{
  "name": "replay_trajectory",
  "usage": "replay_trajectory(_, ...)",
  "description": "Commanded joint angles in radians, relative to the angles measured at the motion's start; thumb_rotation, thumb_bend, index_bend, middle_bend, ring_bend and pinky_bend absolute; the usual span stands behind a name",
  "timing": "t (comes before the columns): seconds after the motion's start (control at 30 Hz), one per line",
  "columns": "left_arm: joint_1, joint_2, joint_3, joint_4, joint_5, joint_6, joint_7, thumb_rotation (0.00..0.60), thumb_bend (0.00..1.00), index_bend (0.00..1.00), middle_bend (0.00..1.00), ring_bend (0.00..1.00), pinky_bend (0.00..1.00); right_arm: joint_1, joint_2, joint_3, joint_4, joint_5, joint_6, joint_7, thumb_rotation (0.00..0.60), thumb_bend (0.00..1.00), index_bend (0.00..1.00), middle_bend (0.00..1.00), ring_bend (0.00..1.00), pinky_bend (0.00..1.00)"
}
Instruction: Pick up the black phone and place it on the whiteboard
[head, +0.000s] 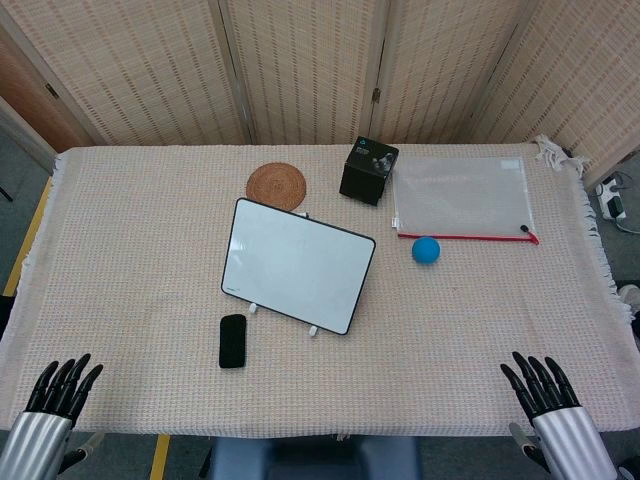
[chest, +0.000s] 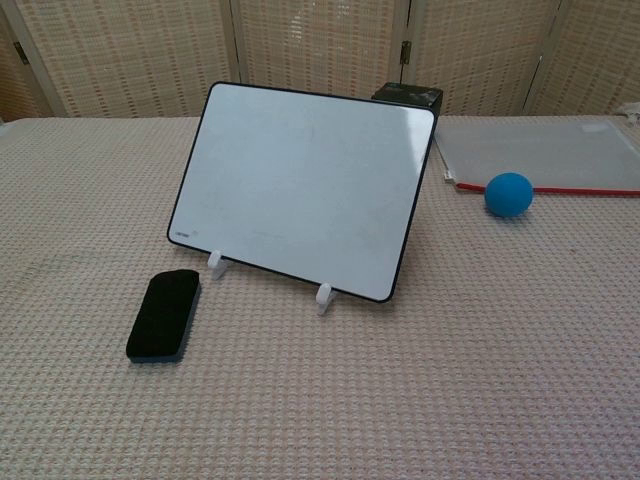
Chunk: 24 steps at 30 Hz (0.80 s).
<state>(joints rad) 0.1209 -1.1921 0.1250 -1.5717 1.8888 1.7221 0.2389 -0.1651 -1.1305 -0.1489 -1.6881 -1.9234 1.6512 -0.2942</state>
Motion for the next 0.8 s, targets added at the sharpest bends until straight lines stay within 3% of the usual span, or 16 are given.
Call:
replay_trajectory(0.03, 0.0, -0.001, 0.0, 0.0, 0.0, -0.002, 0.002, 0.6, 0.17, 0.01, 0.0, 0.0, 0.0, 0.0, 0.001, 0.0, -0.001, -0.001, 0.002, 0.002, 0.6, 0.33, 0.0, 0.0, 0.0, 0.0)
replay_trajectory(0.27, -0.025, -0.005, -0.001, 0.018, 0.034, -0.023, 0.017, 0.6, 0.18, 0.02, 0.01, 0.0, 0.0, -0.003, 0.0, 0.004, 0.002, 0.005, 0.008, 0.002, 0.6, 0.33, 0.0, 0.0, 0.0, 0.0)
replay_trajectory(0.4, -0.056, -0.01, -0.011, 0.054, 0.055, -0.056, 0.043, 0.6, 0.2, 0.02, 0.08, 0.03, 0.04, 0.0, -0.004, 0.009, -0.002, 0.018, -0.004, -0.007, 0.6, 0.33, 0.0, 0.0, 0.0, 0.0)
replay_trajectory(0.6, -0.176, 0.02, -0.064, 0.032, 0.092, -0.202, 0.187, 0.6, 0.2, 0.02, 0.45, 0.37, 0.49, 0.024, -0.014, 0.031, -0.029, 0.069, -0.066, -0.042, 0.6, 0.33, 0.0, 0.0, 0.0, 0.0)
replay_trajectory(0.8, -0.271, 0.039, -0.097, -0.016, 0.071, -0.341, 0.245, 0.6, 0.2, 0.06, 0.64, 0.52, 0.63, 0.024, -0.023, 0.038, -0.034, 0.092, -0.074, -0.061, 0.6, 0.33, 0.0, 0.0, 0.0, 0.0)
